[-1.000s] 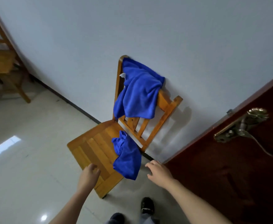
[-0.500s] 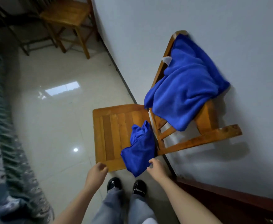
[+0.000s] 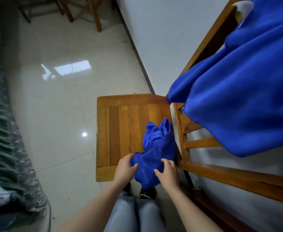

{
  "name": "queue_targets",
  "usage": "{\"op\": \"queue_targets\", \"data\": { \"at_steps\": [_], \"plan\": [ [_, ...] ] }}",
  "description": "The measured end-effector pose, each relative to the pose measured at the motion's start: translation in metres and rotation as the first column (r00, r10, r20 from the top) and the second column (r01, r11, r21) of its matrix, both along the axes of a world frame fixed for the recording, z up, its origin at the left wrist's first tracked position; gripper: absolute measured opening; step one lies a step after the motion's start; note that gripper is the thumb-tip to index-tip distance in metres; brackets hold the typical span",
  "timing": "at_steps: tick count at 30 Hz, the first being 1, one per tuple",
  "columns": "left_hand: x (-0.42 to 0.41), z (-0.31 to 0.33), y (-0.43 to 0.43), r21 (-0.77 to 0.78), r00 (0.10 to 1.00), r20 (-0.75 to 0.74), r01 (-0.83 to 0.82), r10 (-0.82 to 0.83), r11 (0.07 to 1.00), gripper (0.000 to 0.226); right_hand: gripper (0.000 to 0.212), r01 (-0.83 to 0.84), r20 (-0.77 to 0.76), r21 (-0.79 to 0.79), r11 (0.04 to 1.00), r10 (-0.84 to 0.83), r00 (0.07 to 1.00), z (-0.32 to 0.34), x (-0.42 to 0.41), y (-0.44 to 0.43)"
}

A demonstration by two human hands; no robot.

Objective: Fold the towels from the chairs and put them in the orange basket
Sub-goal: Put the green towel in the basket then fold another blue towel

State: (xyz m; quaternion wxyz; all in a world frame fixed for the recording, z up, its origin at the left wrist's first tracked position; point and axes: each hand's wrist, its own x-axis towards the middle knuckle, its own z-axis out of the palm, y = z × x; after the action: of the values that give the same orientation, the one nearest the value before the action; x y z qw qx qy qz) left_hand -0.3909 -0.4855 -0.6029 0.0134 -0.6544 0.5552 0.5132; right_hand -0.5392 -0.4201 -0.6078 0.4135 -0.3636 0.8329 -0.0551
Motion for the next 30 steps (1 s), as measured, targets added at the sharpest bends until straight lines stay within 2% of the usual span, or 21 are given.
{"op": "queue_targets", "data": {
  "at_steps": [4,6,8,13,20,22,25,27,30],
  "plan": [
    [-0.023,-0.047,-0.017,-0.054,0.977,0.032,0.211,-0.210,0.976,0.054,0.058,-0.033,-0.061,0.002,0.999,0.033,0.998,-0.038,0.004,-0.010],
    [-0.028,-0.064,-0.021,-0.048,0.950,0.056,0.311,-0.309,0.949,0.043,0.052,-0.012,-0.096,-0.035,0.999,0.008,0.995,-0.055,0.007,-0.015],
    [-0.027,-0.072,-0.020,-0.060,0.949,0.041,0.314,-0.312,0.948,0.031,0.041,0.020,-0.112,-0.082,0.996,-0.030,0.993,-0.063,0.009,-0.017],
    [-0.011,-0.051,-0.011,-0.121,0.985,-0.010,0.172,-0.175,0.978,0.011,0.024,-0.005,-0.069,-0.155,0.988,-0.006,0.998,-0.050,0.016,-0.013],
    [0.015,0.059,-0.023,-0.149,0.992,-0.113,-0.067,0.050,0.987,0.013,0.029,-0.007,0.013,-0.263,0.965,0.011,1.000,0.057,0.039,-0.034],
    [0.025,0.107,-0.032,-0.103,0.962,-0.217,-0.194,0.169,0.976,0.007,0.030,-0.032,0.041,-0.312,0.950,0.048,0.998,0.101,0.044,-0.046],
    [0.038,0.168,-0.045,0.018,0.869,-0.347,-0.371,0.354,0.929,0.009,0.024,-0.085,0.064,-0.396,0.914,0.119,0.991,0.152,0.049,-0.063],
    [0.048,0.204,-0.052,0.020,0.838,-0.387,-0.409,0.385,0.912,0.012,0.023,-0.149,0.037,-0.443,0.884,0.184,0.982,0.184,0.050,-0.073],
    [0.060,0.250,-0.062,-0.074,0.835,-0.435,-0.407,0.338,0.910,0.016,0.022,-0.275,-0.042,-0.505,0.818,0.294,0.955,0.225,0.051,-0.086]
  ]
}}
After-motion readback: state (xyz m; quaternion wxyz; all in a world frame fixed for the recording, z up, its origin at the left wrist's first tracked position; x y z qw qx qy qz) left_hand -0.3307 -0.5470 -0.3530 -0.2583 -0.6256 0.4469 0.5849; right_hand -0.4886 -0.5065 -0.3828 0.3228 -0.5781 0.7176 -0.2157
